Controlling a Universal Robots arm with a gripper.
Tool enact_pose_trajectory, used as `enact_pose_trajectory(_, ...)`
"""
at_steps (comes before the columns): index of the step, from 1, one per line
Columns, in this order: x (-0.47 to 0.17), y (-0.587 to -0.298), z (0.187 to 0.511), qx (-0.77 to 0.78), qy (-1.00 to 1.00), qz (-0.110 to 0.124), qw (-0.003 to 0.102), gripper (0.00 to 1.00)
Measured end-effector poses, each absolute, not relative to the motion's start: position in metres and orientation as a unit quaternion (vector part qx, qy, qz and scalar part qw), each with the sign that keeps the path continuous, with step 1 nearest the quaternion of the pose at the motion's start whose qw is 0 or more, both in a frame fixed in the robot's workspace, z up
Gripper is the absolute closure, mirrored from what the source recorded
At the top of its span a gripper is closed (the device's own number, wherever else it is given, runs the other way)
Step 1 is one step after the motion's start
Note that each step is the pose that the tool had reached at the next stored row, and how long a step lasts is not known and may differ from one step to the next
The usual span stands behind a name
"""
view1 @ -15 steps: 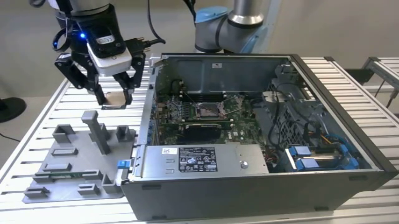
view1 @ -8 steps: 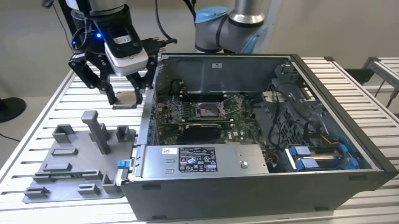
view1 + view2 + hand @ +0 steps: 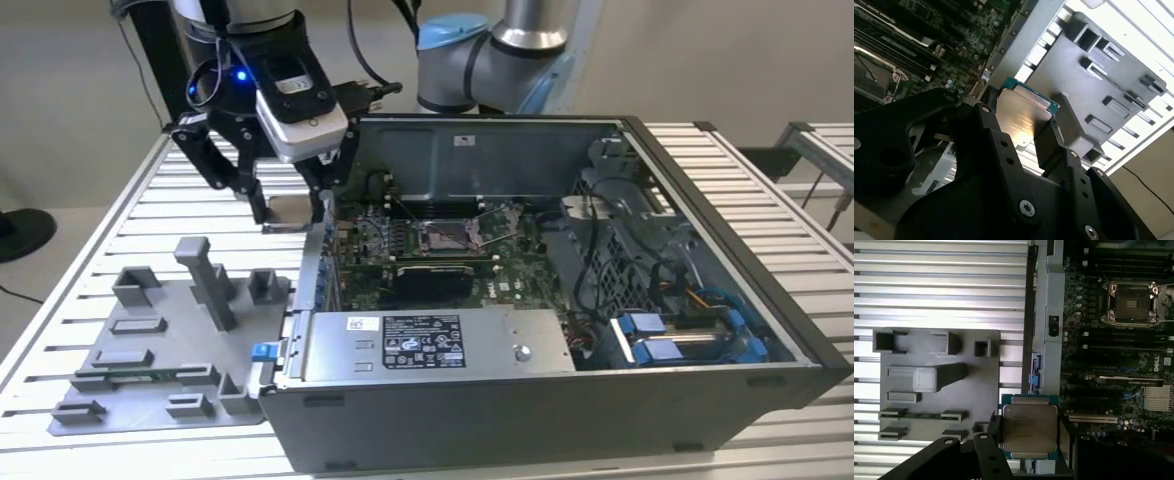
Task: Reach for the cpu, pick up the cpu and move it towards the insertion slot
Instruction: 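Pick up the cpu and move it towards the insertion slot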
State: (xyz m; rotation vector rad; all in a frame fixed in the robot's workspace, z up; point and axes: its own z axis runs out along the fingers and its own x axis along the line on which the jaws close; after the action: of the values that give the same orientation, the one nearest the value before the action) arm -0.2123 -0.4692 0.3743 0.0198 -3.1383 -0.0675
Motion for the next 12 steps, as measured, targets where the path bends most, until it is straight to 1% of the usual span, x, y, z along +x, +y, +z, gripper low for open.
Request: enact_pose_trajectory(12,-0.178,-0.469,0.374,0.006,-1.000,-0.022,0.001,1.00)
